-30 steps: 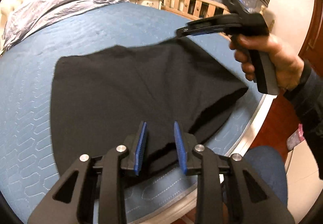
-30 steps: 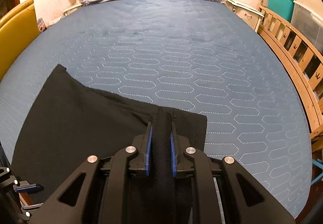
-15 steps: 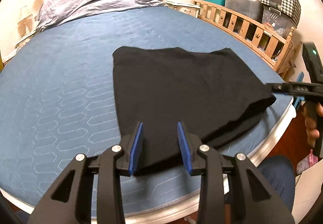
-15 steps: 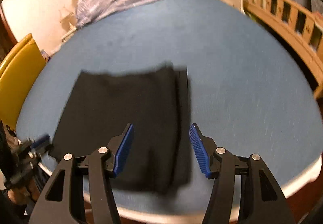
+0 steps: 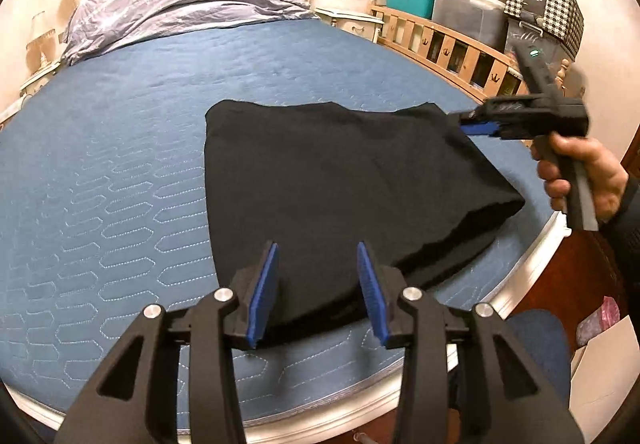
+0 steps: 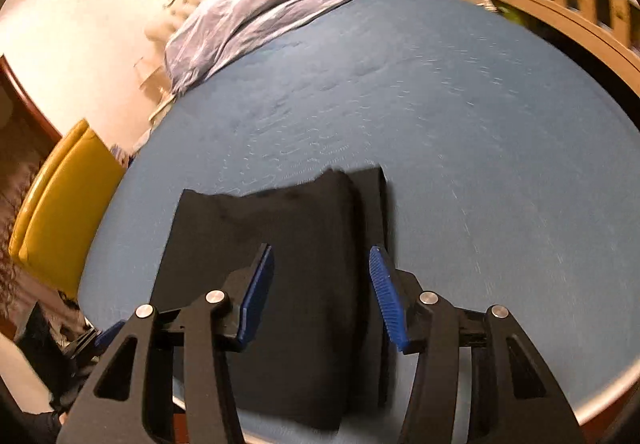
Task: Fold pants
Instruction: 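Lay the folded trousers flat and open both grippers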
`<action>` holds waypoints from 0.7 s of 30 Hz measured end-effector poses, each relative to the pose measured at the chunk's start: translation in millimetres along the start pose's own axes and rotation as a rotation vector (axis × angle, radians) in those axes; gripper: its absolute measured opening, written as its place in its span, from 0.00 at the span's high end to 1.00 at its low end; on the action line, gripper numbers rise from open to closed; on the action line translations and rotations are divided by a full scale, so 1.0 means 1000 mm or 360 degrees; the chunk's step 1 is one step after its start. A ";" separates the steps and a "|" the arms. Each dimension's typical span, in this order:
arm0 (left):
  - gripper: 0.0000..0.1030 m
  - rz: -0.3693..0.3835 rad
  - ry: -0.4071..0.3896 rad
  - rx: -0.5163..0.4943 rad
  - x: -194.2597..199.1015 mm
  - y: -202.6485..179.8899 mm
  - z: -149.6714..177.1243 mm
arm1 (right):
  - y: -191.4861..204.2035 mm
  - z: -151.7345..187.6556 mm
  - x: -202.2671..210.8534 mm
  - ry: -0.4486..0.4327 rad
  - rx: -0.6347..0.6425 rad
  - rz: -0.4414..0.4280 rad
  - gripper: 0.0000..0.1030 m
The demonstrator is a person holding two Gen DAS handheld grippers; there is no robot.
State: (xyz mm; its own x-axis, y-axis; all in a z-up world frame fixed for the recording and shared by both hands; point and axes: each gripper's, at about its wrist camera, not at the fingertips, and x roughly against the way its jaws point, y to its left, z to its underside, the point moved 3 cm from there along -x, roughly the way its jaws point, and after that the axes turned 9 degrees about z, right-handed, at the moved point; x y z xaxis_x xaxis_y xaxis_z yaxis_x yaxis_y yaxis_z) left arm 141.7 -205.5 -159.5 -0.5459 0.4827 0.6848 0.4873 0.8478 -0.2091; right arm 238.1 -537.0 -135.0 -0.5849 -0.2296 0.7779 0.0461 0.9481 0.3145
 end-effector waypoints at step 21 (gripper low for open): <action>0.60 -0.0006 -0.0024 0.0106 -0.027 -0.003 -0.028 | 0.039 0.017 0.044 -0.0278 0.0318 0.0596 0.60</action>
State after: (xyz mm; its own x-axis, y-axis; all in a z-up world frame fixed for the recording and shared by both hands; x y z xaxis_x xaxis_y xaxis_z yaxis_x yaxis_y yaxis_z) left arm 174.5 -227.5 -158.0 -0.5581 0.4825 0.6751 0.4394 0.8620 -0.2528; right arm 200.5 -506.9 -97.3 -0.6863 0.1614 0.7092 0.1333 0.9865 -0.0955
